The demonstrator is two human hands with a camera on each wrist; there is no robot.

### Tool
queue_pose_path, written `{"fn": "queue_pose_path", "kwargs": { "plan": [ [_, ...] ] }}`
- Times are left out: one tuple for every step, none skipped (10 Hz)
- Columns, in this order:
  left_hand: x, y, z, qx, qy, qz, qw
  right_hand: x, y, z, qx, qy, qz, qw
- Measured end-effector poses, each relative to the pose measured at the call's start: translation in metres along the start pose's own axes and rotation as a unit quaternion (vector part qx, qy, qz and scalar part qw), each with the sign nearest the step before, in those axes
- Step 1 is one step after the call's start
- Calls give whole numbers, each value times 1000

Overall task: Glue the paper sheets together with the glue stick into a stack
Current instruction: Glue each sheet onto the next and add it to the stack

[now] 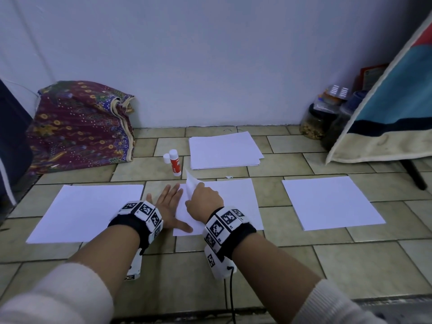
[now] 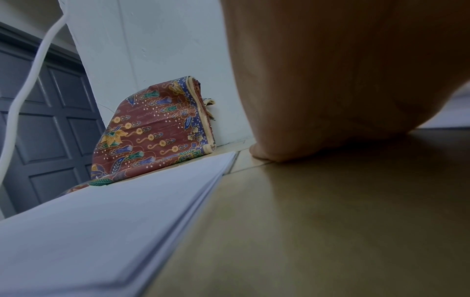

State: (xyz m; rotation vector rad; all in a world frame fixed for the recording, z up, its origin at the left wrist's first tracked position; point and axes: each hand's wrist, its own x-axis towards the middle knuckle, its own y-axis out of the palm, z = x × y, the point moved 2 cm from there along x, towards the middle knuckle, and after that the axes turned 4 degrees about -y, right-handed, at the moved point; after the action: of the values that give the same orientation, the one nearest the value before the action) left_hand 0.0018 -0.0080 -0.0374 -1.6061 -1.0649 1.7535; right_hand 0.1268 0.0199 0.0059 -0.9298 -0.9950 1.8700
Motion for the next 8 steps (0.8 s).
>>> {"fn": "queue_pose_path", "kwargs": {
  "plan": [
    [1, 0, 0, 10, -4, 0, 1000, 0, -3, 2, 4, -6, -6, 1000],
    [1, 1, -2, 13, -5, -12, 1000, -1, -3, 3, 4, -8, -9, 1000],
    [0, 1, -2, 11, -6, -12, 1000, -2, -2, 3, 6, -4, -6, 1000],
    [-1, 0, -3, 13, -8, -12, 1000, -2, -3, 3, 2, -6, -7, 1000],
    [-1, 0, -2, 15, -8, -9, 1000, 0, -1, 3, 3, 3, -1, 1000],
    [-2, 0, -2, 11, -8, -11, 1000, 1, 1, 1, 18, 25, 4, 1000],
    [-2, 0, -2, 3, -6, -11, 1000, 0, -2, 1, 0, 14, 7, 1000],
    [-2, 0, -1, 5, -4, -10, 1000, -3, -5, 3, -13, -4, 6, 1000]
  ]
}}
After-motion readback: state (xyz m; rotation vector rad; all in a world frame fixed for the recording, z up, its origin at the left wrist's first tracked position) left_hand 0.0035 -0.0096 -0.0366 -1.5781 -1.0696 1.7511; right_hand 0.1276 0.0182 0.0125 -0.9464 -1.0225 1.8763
